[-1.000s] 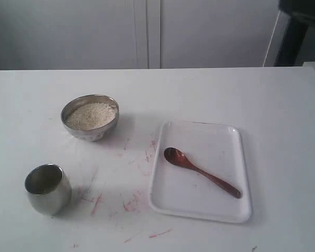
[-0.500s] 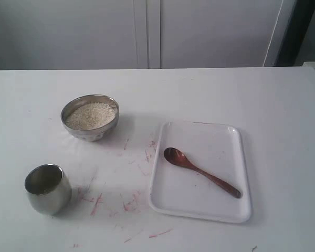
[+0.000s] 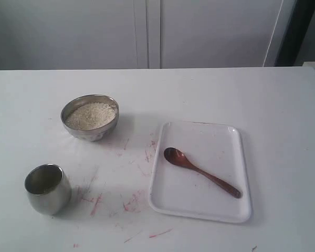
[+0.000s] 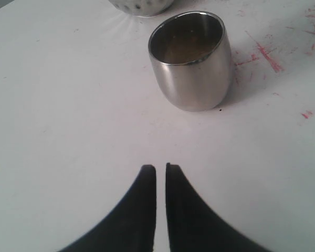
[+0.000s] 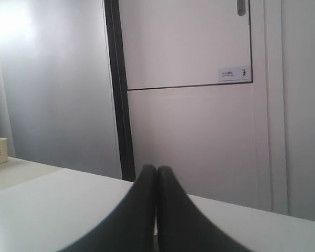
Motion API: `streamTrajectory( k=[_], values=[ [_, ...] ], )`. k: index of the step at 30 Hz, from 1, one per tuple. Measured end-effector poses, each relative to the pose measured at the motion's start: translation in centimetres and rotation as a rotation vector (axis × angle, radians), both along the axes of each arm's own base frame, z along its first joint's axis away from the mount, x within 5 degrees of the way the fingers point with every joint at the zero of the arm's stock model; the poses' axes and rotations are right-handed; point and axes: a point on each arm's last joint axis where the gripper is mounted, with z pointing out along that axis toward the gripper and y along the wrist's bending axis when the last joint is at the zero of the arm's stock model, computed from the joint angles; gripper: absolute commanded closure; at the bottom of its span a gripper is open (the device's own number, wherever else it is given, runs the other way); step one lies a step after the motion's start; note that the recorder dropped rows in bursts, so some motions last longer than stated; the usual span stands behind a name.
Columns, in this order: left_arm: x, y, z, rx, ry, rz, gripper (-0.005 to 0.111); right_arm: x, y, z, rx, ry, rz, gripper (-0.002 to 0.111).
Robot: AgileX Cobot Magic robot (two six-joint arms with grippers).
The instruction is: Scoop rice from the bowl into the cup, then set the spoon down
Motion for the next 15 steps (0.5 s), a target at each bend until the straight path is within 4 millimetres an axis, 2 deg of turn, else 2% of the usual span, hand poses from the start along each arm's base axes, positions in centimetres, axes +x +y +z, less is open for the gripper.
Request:
streamTrajectory(
  k=[6, 15],
  values=[
    [0.0, 0.0, 0.0, 0.0, 0.0, 0.0, 0.092, 0.9, 0.7, -2.3, 0.019, 0.043, 0.023, 0.108],
    [0.0, 0.0, 0.0, 0.0, 0.0, 0.0, 0.092, 2.3, 1.6, -7.7, -0.061, 0.173, 0.024, 0.108]
  ],
)
